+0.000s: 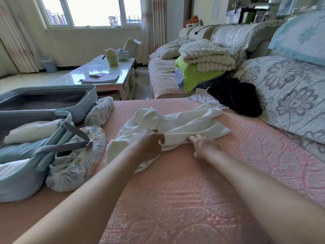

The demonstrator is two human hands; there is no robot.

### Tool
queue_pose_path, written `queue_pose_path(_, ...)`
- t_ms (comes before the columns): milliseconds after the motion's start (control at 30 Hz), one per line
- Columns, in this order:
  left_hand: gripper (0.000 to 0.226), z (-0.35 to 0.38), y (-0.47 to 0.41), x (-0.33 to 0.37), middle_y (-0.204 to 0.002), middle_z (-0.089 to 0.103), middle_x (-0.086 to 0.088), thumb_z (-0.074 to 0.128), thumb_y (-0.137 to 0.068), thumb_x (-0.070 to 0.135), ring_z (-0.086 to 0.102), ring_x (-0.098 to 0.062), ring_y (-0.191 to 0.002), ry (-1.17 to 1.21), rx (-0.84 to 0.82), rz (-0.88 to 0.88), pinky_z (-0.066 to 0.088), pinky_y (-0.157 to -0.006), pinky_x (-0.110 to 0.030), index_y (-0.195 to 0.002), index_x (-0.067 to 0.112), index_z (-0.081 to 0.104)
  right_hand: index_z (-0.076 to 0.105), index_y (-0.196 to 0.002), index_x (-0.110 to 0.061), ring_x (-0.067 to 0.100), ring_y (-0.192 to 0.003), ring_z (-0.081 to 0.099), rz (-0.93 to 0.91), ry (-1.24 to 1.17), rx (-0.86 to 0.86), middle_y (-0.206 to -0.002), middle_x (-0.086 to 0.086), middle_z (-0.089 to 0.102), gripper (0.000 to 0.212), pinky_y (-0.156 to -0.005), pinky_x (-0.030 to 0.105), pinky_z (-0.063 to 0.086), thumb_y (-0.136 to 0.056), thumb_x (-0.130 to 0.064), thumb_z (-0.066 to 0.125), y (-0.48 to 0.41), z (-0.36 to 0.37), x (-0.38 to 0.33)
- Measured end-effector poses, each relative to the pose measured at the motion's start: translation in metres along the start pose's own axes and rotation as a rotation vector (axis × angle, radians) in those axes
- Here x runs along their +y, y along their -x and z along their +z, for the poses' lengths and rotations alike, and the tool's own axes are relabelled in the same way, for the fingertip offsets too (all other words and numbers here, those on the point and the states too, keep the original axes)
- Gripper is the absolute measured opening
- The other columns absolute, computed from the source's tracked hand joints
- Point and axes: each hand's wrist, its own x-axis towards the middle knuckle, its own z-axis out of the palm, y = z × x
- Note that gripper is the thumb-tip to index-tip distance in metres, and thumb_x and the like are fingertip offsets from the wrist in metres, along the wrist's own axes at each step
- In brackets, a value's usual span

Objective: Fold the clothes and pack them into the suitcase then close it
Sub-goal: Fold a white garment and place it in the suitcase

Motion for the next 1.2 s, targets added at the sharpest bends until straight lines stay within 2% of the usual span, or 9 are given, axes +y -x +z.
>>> queue_pose_path(133,0.049,0.029,-0.005,-0.004,-0.137,0.038,0.003,0.061,-0.088,0.049,0.042,-0.024,-0.124,-0.281,-0.143,0.022,0.036,-0.099,-0.041,-0.134,0.052,0.045,0.04,-0.142,-0.023,0.028,-0.124,0.051,-0.056,0.049,0.155,-0.133,0.006,0.046,0.052,-0.102,0.041,0.043,-0.091,-0.012,0.042,-0.019,0.012,0.001)
queue_pose_path(233,0.039,0.037,-0.01,-0.028,-0.118,0.053,-0.001,0.061,-0.092,0.032,0.057,-0.026,-0.107,0.002,-0.087,0.017,0.045,-0.093,-0.035,-0.13,0.041,0.057,0.042,-0.142,-0.023,0.024,-0.126,0.051,-0.067,0.144,0.194,-0.136,0.001,0.051,0.047,-0.103,0.04,0.037,-0.096,-0.015,0.037,-0.033,0.017,-0.001)
queue_pose_path(367,0.039,0.02,-0.011,-0.035,-0.091,0.06,0.008,0.049,-0.081,-0.001,0.059,-0.019,-0.086,0.209,0.123,0.028,0.042,-0.073,-0.022,-0.095,0.026,0.073,0.057,-0.128,-0.023,0.027,-0.117,0.056,-0.048,0.171,0.291,-0.125,0.002,0.06,0.036,-0.099,0.041,0.035,-0.099,-0.016,0.038,-0.049,0.024,-0.004)
queue_pose_path(500,0.034,-0.009,-0.002,-0.042,-0.074,0.055,0.009,0.049,-0.069,-0.004,0.052,-0.016,-0.072,0.289,0.271,0.056,0.035,-0.061,-0.016,-0.059,0.028,0.055,0.073,-0.091,-0.021,0.031,-0.096,0.064,-0.056,-0.066,0.448,-0.097,0.005,0.071,0.016,-0.089,0.043,0.036,-0.093,-0.019,0.057,-0.053,0.012,-0.01)
queue_pose_path(767,0.031,-0.038,0.02,-0.083,-0.085,0.058,0.0,0.053,-0.061,-0.011,0.056,-0.026,-0.088,0.249,0.592,0.003,0.048,-0.079,-0.039,-0.053,0.018,0.062,0.039,-0.075,-0.037,0.009,-0.077,0.04,-0.112,-0.587,0.098,-0.084,-0.007,0.042,0.036,-0.065,0.022,0.033,-0.104,-0.017,0.035,-0.017,-0.059,-0.01)
queue_pose_path(933,0.026,-0.027,0.023,-0.055,-0.119,0.054,-0.004,0.06,-0.083,0.017,0.045,-0.027,-0.116,-0.263,0.137,-0.374,0.039,-0.1,-0.039,-0.104,0.022,0.074,0.053,-0.094,-0.026,0.024,-0.088,0.056,0.008,-0.484,0.305,-0.087,-0.003,0.06,0.019,-0.081,0.034,0.041,-0.076,-0.02,0.053,-0.007,-0.061,-0.002)
queue_pose_path(1033,0.032,-0.016,0.015,-0.016,-0.118,0.052,-0.003,0.055,-0.078,0.005,0.044,-0.025,-0.117,-0.112,0.233,-0.117,0.036,-0.098,-0.036,-0.102,0.023,0.068,0.05,-0.115,-0.022,0.03,-0.106,0.052,-0.023,-0.032,0.399,-0.111,0.006,0.055,0.042,-0.094,0.041,0.039,-0.075,-0.011,0.057,-0.004,-0.039,0.004)
queue_pose_path(1133,0.028,-0.004,0.008,0.025,-0.106,0.06,-0.002,0.054,-0.077,0.001,0.055,-0.024,-0.094,0.166,0.169,0.181,0.035,-0.073,-0.028,-0.092,0.02,0.068,0.056,-0.089,-0.028,0.026,-0.102,0.058,-0.112,-0.103,0.346,-0.103,0.0,0.058,0.016,-0.082,0.035,0.046,-0.08,-0.016,0.059,0.004,-0.033,0.002)
queue_pose_path(1200,0.033,0.013,0.004,0.041,-0.127,0.054,0.001,0.057,-0.087,0.016,0.053,-0.023,-0.113,0.077,-0.021,0.226,0.042,-0.084,-0.032,-0.117,0.027,0.063,0.058,-0.086,-0.033,0.021,-0.107,0.06,-0.086,-0.147,0.157,-0.103,-0.005,0.061,0.006,-0.082,0.031,0.047,-0.082,-0.036,0.062,0.006,-0.029,-0.001)
